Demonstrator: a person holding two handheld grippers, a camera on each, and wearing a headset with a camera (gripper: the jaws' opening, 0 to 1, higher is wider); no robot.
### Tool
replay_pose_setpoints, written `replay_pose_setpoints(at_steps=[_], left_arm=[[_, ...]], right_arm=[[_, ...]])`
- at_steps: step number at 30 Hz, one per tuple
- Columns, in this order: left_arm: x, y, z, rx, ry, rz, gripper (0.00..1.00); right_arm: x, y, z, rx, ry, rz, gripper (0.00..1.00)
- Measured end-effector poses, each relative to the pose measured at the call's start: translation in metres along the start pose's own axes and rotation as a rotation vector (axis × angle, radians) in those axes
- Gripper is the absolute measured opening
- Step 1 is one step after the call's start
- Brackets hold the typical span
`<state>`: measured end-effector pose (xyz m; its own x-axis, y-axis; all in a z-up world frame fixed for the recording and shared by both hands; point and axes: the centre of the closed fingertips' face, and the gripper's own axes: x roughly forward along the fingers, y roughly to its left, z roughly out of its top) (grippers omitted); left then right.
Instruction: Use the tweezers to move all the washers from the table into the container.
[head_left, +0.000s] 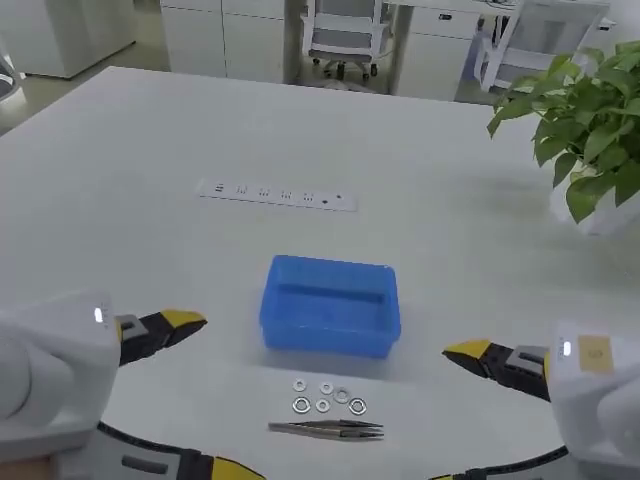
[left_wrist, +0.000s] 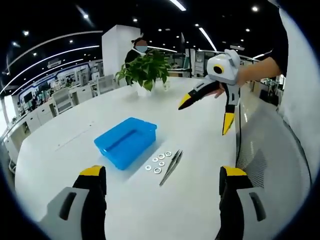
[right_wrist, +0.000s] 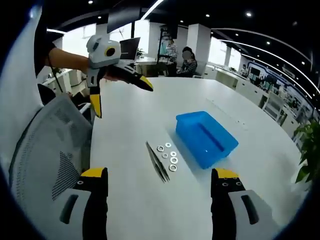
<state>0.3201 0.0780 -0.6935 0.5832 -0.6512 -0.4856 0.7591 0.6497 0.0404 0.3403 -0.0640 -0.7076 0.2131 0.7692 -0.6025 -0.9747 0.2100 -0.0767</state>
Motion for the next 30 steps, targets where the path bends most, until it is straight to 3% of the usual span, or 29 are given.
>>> replay_pose_setpoints(at_steps=[16,30], left_arm=[[0.005,-0.006,-0.005,0.001,0.02,-0.023,0.99],[0.008,-0.004,-0.012,-0.014,0.031,-0.022,0.99]], right_arm=[[0.001,-0.001,-0.002,-0.002,0.009,0.005,0.85],[0.007,-0.006,-0.006,-0.002,0.012,0.002,0.81]])
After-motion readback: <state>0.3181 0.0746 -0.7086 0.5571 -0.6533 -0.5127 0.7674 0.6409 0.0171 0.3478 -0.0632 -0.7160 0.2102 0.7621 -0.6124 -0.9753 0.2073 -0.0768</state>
